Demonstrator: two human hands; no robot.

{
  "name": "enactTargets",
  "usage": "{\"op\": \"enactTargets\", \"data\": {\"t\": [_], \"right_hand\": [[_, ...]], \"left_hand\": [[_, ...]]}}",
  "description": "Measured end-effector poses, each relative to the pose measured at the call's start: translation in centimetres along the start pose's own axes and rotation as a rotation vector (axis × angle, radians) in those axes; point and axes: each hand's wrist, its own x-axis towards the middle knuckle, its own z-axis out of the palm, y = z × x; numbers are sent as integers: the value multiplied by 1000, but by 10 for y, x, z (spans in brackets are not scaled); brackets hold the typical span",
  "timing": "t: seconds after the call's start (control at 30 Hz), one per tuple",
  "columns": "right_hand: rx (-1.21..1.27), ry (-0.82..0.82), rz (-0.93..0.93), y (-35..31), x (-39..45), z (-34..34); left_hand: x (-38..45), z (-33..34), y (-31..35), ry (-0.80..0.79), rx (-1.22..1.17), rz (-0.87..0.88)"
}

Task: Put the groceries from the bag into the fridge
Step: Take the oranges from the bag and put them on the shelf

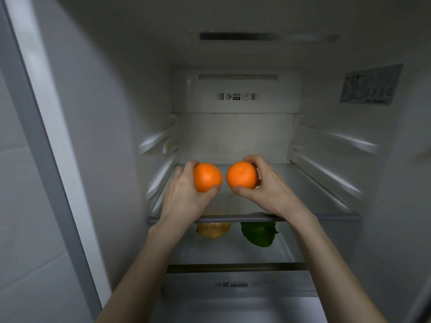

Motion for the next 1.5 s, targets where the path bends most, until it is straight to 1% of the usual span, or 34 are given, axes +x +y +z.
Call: {"op": "enactTargets", "data": {"t": [0.1,0.17,0.4,0.53,0.6,0.73,0.87,0.93,1.1,1.33,1.5], "right_hand": [[-47,-8,-35,2,1,0],[-27,-17,-46,2,1,2],[99,93,-38,-4,5,5],[144,37,-37,-3,8,1],[112,31,-78,-4,8,1],[-85,48,-189,-5,4,4],[9,88,-262,-6,-1,8],[26,104,-253,-5,-1,11],[35,104,-159,1,2,15],[58,127,-170,0,1,16],[56,99,-198,-2,1,15]], "left_hand": [[0,0,1,-6,4,-3],[0,-1,1,-5,11,-1],[-2,-5,3,-1,-2,0],[-4,-6,3,-3,-17,-3],[-4,-6,2,0,-27,-2],[-4,-4,0,5,-17,-6],[-2,-3,0,13,-39,-15],[-2,-2,-1,14,-59,-20],[-2,-2,0,-3,-39,-18],[-1,0,-1,-15,-28,-6],[-1,1,-3,-7,-31,2]]}}
